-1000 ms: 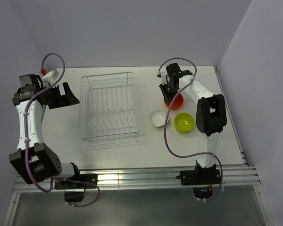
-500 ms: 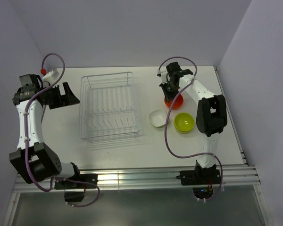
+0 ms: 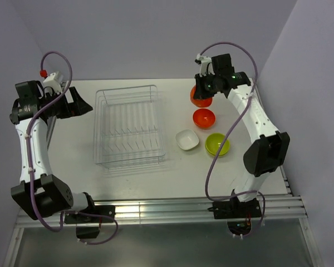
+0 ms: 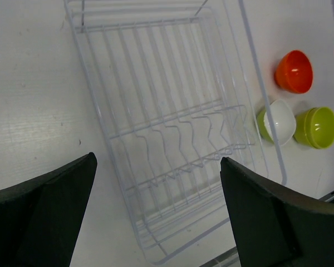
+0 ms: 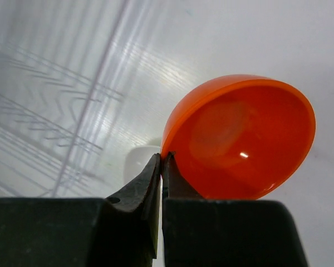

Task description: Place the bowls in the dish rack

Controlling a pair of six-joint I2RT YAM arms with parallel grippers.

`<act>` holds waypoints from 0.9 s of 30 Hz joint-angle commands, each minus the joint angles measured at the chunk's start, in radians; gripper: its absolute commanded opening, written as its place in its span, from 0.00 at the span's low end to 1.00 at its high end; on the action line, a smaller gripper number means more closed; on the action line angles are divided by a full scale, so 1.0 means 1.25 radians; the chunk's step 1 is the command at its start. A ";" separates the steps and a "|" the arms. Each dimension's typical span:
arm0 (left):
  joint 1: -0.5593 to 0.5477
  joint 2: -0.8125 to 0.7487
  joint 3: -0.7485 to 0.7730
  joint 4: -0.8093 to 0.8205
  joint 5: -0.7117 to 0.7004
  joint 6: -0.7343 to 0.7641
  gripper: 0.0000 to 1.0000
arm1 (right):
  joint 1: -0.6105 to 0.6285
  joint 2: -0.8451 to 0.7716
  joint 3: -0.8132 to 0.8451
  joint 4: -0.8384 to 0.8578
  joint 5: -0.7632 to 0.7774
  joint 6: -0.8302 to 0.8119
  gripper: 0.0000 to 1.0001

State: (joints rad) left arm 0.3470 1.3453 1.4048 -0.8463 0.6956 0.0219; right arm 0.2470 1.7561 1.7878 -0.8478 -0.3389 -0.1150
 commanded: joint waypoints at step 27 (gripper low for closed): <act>-0.539 -0.109 -0.126 0.700 -0.262 -0.383 0.99 | 0.092 -0.110 -0.182 0.945 -0.313 1.080 0.00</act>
State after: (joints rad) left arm -0.2924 1.1915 1.2190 -0.0242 0.4252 -0.4438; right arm 0.3283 1.6188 1.5497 0.1978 -0.7433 1.1210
